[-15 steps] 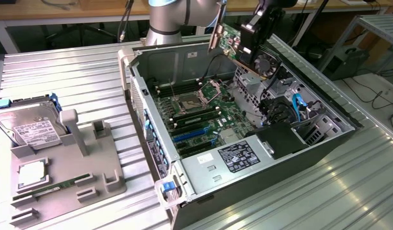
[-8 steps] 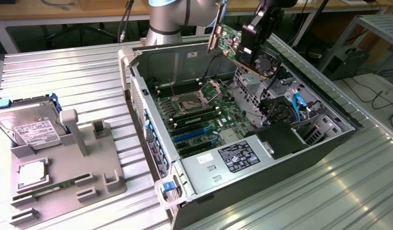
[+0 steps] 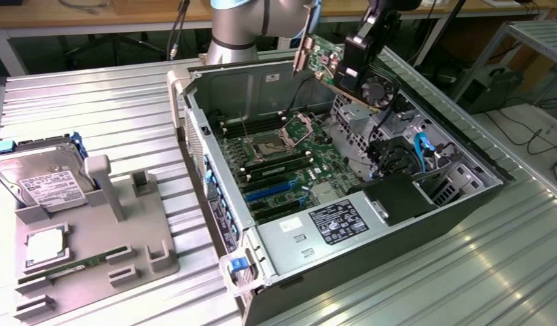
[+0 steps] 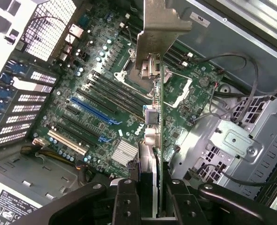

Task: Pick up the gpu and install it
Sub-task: 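Insert the gpu into the slot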

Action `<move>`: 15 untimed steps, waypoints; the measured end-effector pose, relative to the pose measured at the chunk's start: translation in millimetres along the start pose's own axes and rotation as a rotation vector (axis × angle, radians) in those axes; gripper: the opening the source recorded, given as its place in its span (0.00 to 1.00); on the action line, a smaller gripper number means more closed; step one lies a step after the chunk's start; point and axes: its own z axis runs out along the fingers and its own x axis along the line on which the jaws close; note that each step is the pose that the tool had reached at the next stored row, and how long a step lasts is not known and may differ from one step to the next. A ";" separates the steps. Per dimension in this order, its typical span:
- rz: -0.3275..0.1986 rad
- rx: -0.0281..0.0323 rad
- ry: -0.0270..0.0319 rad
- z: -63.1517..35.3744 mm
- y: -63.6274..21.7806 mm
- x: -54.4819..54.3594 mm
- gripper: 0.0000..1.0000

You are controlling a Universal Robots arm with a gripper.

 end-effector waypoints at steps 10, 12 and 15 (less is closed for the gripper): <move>-0.078 -0.0006 0.0011 0.0 0.0 0.0 0.27; -0.109 -0.0009 0.0015 0.0 0.0 0.0 0.27; -0.141 -0.0011 0.0020 0.0 0.0 0.0 0.27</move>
